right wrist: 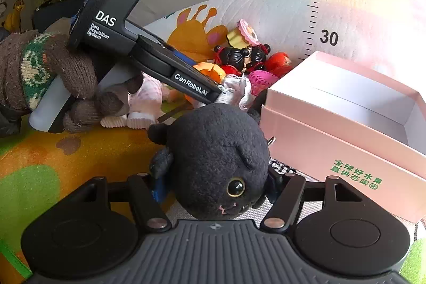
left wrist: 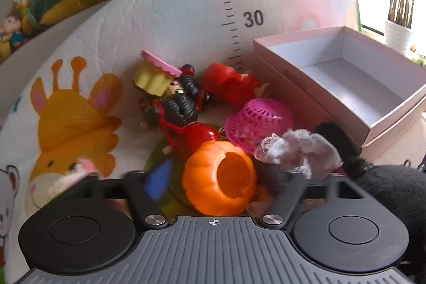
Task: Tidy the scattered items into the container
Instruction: 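Grasp the orange pumpkin toy with the left tool while the right tool holds the plush cat, then carry the pumpkin and plush cat into the pink box and open both tools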
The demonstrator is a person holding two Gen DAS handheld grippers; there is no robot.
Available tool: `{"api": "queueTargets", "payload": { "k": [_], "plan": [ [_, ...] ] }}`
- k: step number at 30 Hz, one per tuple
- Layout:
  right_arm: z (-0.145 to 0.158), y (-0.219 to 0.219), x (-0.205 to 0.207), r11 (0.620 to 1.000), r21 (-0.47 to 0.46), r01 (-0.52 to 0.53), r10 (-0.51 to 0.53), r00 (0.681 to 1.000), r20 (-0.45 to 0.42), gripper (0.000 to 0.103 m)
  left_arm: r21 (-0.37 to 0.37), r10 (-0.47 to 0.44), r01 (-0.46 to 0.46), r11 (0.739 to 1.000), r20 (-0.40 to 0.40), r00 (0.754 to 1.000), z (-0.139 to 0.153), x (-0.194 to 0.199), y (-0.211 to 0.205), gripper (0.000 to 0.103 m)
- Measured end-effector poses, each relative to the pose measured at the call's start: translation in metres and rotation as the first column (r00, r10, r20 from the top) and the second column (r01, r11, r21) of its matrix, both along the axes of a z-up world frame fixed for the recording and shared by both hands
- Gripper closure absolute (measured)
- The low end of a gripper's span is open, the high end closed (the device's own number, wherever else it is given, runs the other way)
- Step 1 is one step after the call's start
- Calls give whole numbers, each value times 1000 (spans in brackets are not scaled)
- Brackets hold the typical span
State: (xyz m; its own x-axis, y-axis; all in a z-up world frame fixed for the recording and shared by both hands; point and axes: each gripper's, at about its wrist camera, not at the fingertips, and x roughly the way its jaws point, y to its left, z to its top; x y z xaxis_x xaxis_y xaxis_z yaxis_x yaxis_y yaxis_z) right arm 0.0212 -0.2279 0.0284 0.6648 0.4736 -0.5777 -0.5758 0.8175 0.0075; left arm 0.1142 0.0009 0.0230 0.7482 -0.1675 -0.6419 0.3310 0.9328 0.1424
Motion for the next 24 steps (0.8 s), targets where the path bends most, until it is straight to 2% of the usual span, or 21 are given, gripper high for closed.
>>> {"api": "queueTargets", "payload": {
  "k": [9, 17, 24],
  "plan": [
    [1, -3, 3, 999, 30, 14, -14, 1000, -6, 40, -28, -3, 3, 1000, 23, 1000, 13, -40, 10, 40],
    [14, -23, -27, 999, 31, 40, -40, 999, 6, 41, -102, -83, 86, 991, 34, 996, 34, -87, -1, 40],
    [24, -57, -55, 986, 37, 161, -160, 987, -29, 41, -167, -165, 162, 973, -5, 986, 31, -120, -24, 40]
  ]
}}
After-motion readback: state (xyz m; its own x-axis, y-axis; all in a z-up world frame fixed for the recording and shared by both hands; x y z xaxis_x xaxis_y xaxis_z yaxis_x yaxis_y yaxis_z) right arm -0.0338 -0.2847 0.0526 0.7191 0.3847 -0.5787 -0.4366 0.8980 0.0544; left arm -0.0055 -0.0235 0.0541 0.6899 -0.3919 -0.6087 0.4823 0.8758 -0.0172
